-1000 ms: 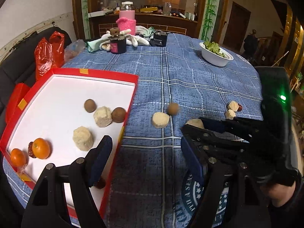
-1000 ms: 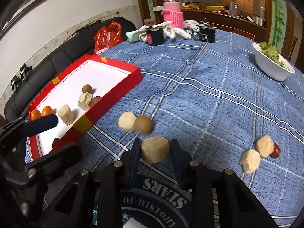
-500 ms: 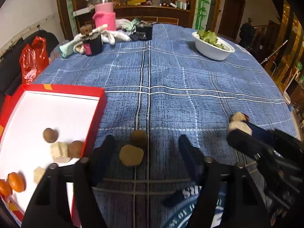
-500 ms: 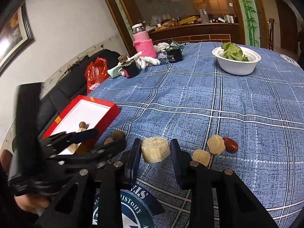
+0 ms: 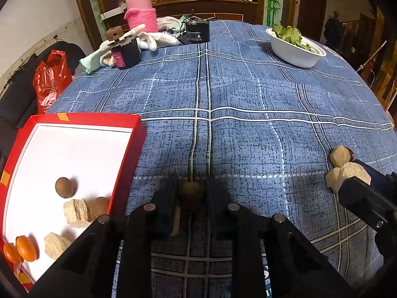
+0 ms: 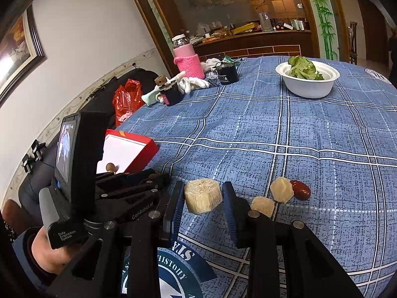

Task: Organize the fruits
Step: 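Grasp a brown round fruit with the left tool while the right tool grasps a white cube, then carry the brown fruit and white cube over the red box with both tools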

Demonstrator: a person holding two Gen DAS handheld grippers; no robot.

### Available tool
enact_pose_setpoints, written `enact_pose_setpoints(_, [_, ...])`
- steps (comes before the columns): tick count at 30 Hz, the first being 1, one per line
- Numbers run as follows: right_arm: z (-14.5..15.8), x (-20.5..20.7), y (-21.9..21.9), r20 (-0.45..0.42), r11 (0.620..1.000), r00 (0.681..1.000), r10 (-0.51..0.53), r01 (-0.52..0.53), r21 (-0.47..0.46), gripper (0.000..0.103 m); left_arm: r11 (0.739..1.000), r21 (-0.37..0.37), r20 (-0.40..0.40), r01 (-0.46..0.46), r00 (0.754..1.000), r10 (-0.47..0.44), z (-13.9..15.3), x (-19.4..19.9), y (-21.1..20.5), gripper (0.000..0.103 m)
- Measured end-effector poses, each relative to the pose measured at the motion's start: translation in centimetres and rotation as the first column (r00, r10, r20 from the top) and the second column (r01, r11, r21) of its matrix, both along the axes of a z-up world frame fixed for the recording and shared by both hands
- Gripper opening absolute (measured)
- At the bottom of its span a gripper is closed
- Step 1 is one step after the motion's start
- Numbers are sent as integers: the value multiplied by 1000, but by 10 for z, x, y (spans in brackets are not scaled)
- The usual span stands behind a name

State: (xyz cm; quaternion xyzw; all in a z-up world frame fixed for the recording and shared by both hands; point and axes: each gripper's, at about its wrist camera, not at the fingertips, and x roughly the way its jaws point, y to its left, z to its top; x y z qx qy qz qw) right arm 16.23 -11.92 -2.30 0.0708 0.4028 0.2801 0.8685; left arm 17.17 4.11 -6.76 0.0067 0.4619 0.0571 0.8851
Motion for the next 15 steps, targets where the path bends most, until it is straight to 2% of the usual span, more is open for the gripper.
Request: enact_pose_setpoints(15, [0,-1,-1,15,1000,1000,-11,11,-5,32,996,-88,115,24,993,-14,34,-45,-9,19])
